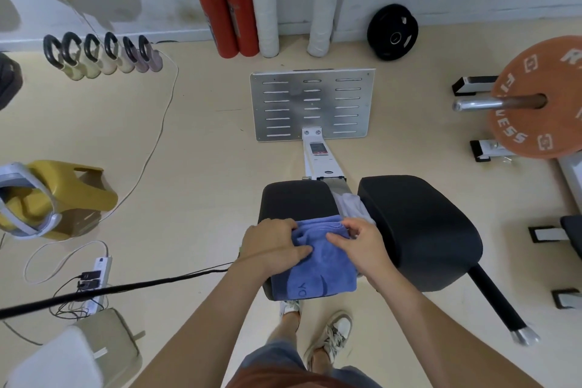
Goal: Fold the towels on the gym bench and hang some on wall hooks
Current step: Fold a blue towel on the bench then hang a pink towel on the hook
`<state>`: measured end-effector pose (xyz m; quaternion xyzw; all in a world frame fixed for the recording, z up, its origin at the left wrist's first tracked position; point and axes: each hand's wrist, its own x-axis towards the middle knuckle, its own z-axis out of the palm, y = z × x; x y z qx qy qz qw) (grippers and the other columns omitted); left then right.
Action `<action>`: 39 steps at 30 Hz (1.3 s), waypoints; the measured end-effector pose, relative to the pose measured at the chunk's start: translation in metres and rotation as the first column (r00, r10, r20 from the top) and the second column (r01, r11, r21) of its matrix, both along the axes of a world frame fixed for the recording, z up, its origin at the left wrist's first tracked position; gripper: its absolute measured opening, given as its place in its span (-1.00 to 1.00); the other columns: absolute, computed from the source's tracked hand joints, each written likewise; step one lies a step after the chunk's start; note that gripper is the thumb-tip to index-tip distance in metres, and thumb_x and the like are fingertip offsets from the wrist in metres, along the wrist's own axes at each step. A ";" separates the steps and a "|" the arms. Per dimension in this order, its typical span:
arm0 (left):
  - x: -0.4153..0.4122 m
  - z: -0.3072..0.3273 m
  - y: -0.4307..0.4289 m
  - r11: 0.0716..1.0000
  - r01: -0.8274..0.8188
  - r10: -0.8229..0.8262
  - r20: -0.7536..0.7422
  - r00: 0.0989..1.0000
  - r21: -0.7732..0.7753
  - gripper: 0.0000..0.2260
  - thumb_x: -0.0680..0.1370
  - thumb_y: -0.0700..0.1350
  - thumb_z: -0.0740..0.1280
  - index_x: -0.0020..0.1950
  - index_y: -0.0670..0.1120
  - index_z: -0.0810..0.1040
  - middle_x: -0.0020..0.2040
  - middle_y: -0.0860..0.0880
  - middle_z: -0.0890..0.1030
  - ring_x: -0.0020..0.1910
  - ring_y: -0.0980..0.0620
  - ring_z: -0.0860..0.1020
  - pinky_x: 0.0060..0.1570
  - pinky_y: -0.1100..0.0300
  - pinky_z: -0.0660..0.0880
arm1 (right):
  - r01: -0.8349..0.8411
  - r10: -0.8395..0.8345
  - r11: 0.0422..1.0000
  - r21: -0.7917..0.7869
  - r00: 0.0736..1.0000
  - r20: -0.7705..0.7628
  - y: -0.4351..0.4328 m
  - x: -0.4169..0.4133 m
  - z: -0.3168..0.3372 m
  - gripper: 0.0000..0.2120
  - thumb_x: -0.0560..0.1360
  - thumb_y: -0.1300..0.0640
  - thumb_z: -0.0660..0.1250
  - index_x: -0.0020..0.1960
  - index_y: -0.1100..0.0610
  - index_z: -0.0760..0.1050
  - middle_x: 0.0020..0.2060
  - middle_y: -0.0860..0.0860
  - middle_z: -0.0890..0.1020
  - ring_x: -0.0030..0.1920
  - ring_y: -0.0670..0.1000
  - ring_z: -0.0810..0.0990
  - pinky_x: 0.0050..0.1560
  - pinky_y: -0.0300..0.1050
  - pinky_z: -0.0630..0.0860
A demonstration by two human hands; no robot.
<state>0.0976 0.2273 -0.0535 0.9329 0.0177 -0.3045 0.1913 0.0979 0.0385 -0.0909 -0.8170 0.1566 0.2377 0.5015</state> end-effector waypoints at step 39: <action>-0.056 0.112 0.022 0.776 0.109 0.036 0.216 0.976 -0.622 -0.62 0.34 0.24 0.41 -0.21 -0.09 0.65 -0.23 -0.08 0.61 -0.21 -0.05 0.55 -0.15 -0.01 0.49 | -0.469 0.404 0.862 0.194 0.865 0.297 0.012 -0.035 0.176 -0.83 0.35 0.35 0.47 -0.14 0.12 0.65 -0.19 -0.01 0.71 -0.12 -0.05 0.69 0.00 -0.20 0.60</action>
